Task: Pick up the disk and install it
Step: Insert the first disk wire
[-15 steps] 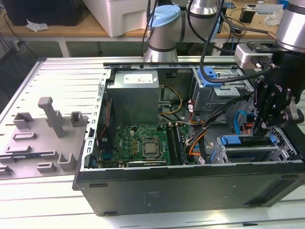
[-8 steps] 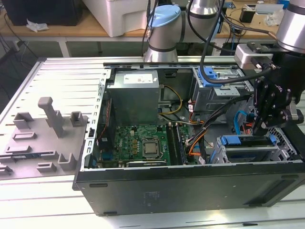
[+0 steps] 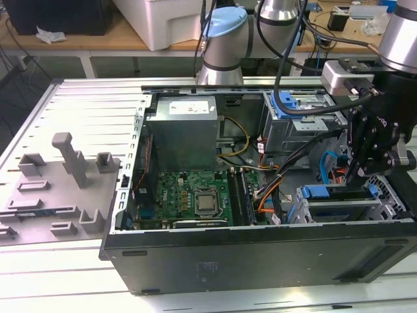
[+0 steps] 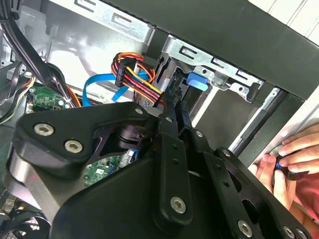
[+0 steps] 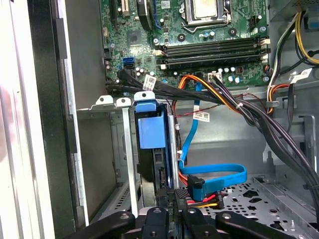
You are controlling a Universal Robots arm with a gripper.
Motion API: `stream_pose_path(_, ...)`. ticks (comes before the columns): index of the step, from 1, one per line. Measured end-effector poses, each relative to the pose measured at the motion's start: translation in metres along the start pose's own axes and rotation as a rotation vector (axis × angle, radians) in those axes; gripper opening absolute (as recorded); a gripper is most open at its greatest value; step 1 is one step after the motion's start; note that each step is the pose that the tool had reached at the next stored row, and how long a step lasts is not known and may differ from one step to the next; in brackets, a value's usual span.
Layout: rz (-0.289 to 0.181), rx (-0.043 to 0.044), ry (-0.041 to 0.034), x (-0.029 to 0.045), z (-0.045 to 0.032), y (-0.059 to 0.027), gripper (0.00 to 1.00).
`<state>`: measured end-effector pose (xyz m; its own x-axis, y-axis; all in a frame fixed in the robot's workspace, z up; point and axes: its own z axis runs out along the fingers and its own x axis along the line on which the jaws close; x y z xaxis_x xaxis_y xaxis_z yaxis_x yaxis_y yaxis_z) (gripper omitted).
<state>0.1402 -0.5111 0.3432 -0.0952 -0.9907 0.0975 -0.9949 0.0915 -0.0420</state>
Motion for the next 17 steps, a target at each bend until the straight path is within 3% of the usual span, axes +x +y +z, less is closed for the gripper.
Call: stream_pose_path(17,-0.003,0.0002,-0.0001,0.0020,0.0009,-0.0002,0.17)
